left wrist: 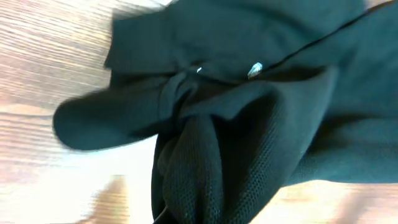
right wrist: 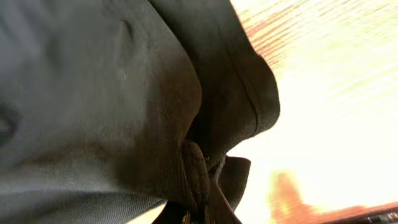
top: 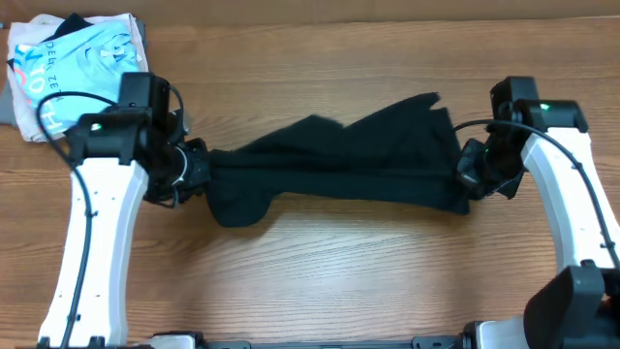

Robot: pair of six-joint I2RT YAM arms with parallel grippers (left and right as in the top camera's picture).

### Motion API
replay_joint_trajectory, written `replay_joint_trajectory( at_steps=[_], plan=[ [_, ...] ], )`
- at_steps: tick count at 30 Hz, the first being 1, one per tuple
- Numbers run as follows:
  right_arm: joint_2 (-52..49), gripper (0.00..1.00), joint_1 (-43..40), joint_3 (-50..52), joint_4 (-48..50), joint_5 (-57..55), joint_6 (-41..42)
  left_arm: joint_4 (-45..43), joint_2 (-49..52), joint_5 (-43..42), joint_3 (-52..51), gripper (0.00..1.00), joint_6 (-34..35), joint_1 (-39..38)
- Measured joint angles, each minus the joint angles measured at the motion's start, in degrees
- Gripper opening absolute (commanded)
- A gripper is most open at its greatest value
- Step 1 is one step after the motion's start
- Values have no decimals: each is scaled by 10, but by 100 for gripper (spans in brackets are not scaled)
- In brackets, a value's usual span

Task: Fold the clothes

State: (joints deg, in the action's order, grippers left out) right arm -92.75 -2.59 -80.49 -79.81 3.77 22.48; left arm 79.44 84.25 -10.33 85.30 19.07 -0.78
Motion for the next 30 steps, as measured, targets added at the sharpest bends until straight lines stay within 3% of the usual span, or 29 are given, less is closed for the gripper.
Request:
replay_joint_trajectory(
  at_steps=[17, 23, 30],
  plan=[
    [104, 4, 0, -332, -168, -10, 0, 173, -78, 7, 358, 4, 0, 0],
    [135, 4, 0, -403, -172, -10, 0, 175, -116, 37, 414, 4, 10, 0],
    [135, 4, 1, -412, -120, -4, 0, 175, -107, 98, 419, 4, 31, -4]
  ],
)
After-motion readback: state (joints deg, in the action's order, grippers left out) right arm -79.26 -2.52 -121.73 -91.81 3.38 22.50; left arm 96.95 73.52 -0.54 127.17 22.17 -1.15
